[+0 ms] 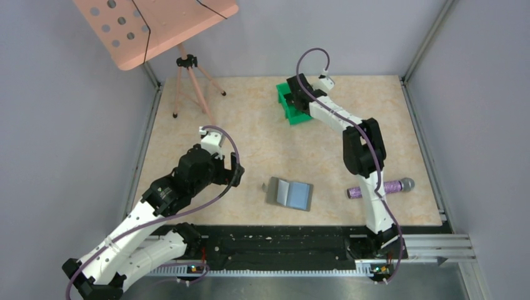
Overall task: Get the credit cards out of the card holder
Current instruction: Place the credit card in the storage box.
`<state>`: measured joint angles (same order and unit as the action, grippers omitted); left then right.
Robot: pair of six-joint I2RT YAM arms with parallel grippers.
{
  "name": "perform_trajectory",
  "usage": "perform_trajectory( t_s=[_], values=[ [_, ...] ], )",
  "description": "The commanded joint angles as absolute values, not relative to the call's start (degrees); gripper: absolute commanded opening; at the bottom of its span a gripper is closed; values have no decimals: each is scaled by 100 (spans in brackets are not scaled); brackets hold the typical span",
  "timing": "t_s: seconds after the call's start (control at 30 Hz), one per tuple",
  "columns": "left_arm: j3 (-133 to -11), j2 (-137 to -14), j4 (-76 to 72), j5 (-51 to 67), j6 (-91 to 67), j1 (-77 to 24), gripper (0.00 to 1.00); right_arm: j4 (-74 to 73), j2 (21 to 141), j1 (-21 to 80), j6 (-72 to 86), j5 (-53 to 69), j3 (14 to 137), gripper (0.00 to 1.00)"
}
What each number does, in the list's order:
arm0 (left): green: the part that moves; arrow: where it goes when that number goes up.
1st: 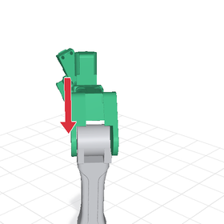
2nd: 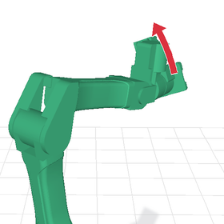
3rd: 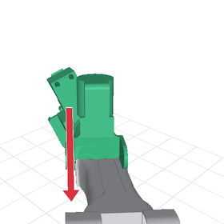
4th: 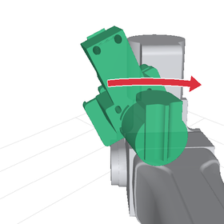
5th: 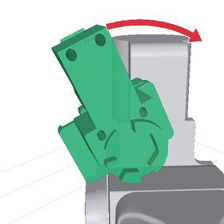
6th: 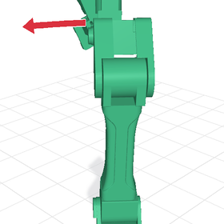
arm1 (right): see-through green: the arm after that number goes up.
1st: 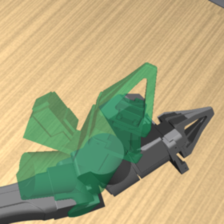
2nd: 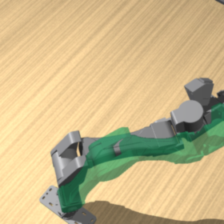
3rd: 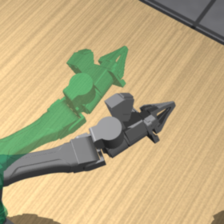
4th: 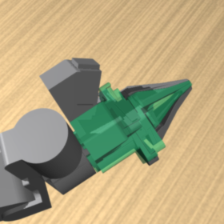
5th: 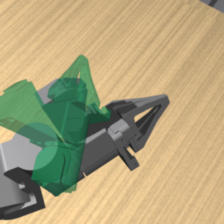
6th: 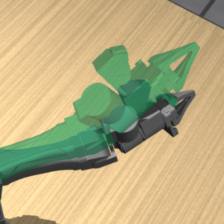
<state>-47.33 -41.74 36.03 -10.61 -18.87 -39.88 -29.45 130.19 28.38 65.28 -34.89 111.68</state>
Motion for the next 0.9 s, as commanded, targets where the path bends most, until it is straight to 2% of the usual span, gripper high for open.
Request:
perform_trajectory(
  t_s=[0.0,0.37,0.67,0.87],
  values=[
    [-4698,-4100,3335,-1163,-1854,-3981,99,-2275,12789,2866,6585,-3600,10892,0],
    [-4695,-4056,3335,-1187,-1863,-3985,99,-920,12395,2732,6215,-3202,9835,0],
    [-4699,-4083,3306,-1137,-1855,-3981,98,-1337,11699,2719,5686,-3163,9627,0],
    [-4692,-4074,3313,-1143,-1850,-3981,99,-504,11534,2503,4304,-1768,9328,0]
  ],
)
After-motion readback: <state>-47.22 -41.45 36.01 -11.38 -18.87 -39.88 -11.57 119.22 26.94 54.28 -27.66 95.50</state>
